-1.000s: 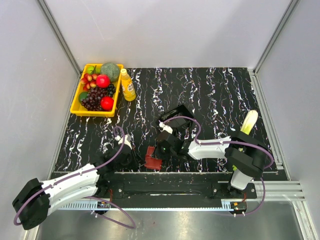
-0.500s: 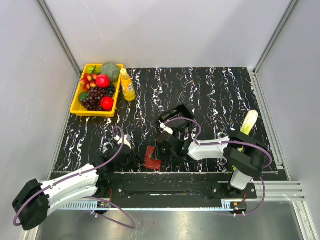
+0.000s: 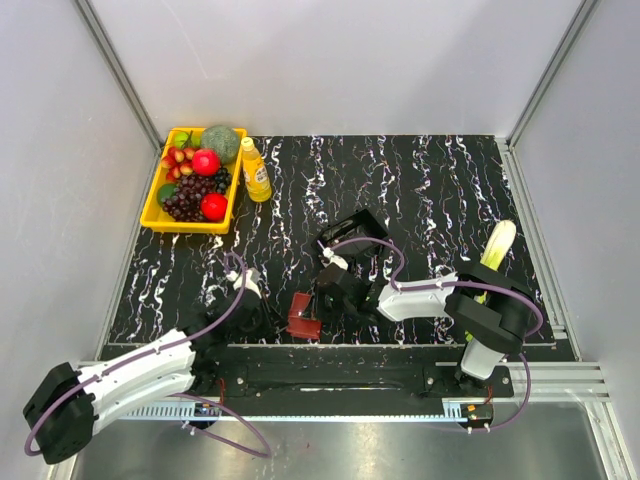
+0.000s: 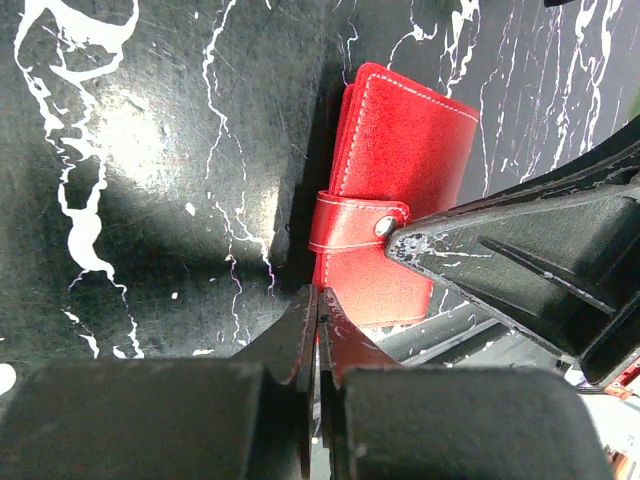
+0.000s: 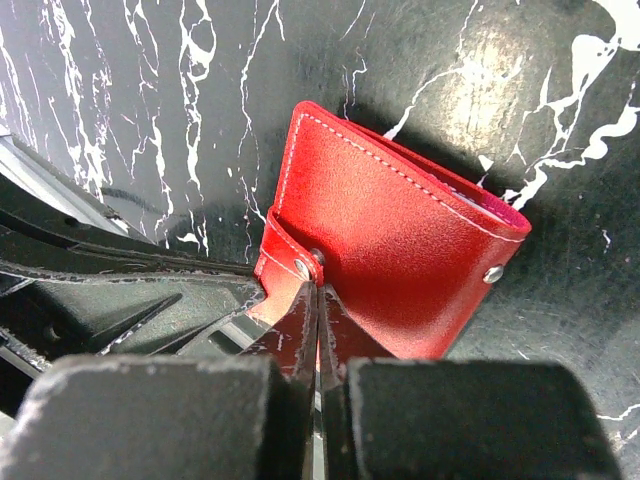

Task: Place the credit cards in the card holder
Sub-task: Close the card holder at the center of the board.

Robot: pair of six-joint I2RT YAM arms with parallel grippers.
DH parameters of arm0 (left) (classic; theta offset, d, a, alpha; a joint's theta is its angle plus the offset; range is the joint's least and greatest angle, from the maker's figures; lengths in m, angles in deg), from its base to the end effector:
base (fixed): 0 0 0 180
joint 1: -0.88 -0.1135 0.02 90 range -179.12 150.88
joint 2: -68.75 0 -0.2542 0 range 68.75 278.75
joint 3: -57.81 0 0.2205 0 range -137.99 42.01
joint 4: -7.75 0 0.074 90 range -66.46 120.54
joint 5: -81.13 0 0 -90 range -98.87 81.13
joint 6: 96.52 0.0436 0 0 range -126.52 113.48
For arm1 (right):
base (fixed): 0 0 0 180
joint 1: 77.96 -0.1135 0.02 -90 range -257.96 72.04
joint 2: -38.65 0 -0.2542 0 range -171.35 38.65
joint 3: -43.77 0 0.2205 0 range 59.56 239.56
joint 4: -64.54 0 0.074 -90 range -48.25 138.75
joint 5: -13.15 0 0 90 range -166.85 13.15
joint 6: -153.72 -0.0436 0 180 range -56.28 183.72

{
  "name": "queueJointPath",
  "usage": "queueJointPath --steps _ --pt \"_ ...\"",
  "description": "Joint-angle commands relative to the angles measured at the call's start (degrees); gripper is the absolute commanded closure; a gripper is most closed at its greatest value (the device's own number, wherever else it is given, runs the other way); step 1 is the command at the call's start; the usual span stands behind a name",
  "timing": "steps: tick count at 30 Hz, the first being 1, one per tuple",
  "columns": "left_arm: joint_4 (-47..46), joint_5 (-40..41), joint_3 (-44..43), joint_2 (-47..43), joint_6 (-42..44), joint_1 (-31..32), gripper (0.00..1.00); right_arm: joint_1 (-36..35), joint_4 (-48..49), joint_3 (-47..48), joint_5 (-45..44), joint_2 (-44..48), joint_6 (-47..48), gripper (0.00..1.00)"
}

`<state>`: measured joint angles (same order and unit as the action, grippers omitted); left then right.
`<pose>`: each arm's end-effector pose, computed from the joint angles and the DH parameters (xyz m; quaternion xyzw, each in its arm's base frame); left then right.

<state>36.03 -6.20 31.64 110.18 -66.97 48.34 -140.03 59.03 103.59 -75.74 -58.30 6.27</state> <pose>0.0876 -0.0925 0.1427 -0.1130 0.9117 -0.3062 0.2493 0.1459 0.2770 0.1531 -0.0408 0.9149 0.3514 0.1946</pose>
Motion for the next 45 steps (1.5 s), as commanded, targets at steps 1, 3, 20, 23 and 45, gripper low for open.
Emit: queueJointPath --steps 1,3,20,23,45 --pt "2.53 3.21 -0.88 -1.17 1.03 -0.18 0.91 0.98 -2.02 -0.96 -0.75 -0.79 0.85 1.0" --pt "4.37 3.91 -1.31 -1.87 0.77 -0.18 0.89 0.98 -2.02 -1.23 -0.84 -0.7 0.94 1.0" --pt "-7.03 3.31 -9.75 5.4 13.6 -0.18 1.0 1.15 -2.2 -1.4 -0.84 -0.7 1.9 1.0" --pt "-8.01 3.04 -10.28 7.17 13.69 -0.26 1.0 1.15 -2.29 -1.4 -0.84 -0.44 1.99 1.0" --pt "-16.63 4.44 -3.86 24.67 8.5 5.36 1.0 1.33 -2.37 -1.58 -0.84 -1.4 1.64 1.0"
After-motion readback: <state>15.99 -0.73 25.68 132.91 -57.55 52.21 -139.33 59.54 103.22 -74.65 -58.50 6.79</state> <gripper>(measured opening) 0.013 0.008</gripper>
